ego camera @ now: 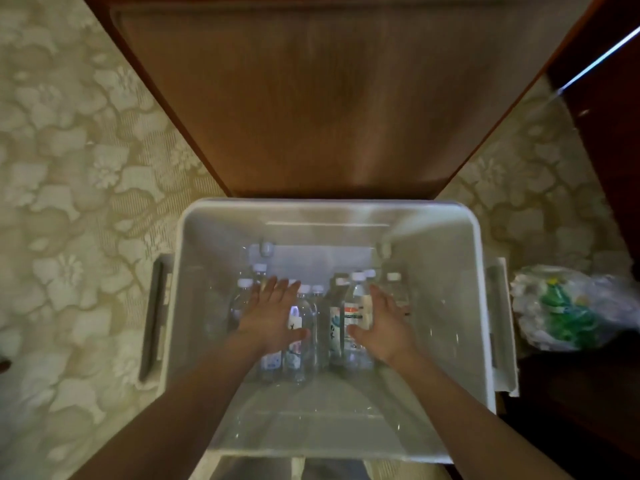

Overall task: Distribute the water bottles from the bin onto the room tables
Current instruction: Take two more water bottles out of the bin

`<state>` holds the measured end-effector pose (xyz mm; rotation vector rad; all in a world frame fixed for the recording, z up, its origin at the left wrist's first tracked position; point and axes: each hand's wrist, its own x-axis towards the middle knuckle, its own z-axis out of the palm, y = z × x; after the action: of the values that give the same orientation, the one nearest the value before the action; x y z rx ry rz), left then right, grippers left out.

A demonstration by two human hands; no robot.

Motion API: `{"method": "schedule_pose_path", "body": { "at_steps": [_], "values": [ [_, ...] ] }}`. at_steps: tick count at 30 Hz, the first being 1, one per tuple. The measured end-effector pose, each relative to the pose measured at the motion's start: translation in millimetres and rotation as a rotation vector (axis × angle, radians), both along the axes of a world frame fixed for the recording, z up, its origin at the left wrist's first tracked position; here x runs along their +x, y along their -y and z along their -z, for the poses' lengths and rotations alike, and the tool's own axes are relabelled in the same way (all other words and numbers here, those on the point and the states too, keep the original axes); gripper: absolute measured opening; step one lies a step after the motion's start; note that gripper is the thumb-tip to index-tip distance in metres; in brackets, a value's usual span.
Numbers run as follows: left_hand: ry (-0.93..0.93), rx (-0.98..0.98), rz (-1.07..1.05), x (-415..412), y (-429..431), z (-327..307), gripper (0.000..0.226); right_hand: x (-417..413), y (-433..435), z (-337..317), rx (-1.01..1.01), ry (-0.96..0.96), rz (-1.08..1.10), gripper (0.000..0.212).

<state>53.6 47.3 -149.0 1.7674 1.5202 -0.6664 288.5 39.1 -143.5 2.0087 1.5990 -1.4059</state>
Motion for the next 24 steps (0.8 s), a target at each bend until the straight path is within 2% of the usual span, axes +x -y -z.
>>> {"method": "schedule_pose_path", "body": {
  "at_steps": [5, 12, 16, 21, 24],
  "values": [
    [-0.091, 0.060, 0.037, 10.9, -4.3, 22.1, 0.095, -3.6, -5.8, 26.1, -0.002, -0.019, 0.086, 0.093],
    [-0.121, 0.220, -0.022, 23.6, 3.2, 40.7, 0.098, -4.5, -9.4, 43.4, 0.031, -0.010, 0.156, 0.087],
    [-0.140, 0.244, -0.018, 29.6, 0.2, 41.1, 0.098, -4.5, -12.7, 44.7, 0.036, -0.006, 0.181, 0.086],
    [-0.021, 0.240, -0.100, 36.1, -3.9, 31.7, 0.090, -2.0, -19.0, 46.2, -0.058, -0.085, 0.238, 0.089],
    [0.197, 0.126, -0.272, 40.2, 0.3, 19.6, 0.086, 1.2, -7.5, 45.5, -0.087, -0.166, 0.275, 0.089]
  ]
}}
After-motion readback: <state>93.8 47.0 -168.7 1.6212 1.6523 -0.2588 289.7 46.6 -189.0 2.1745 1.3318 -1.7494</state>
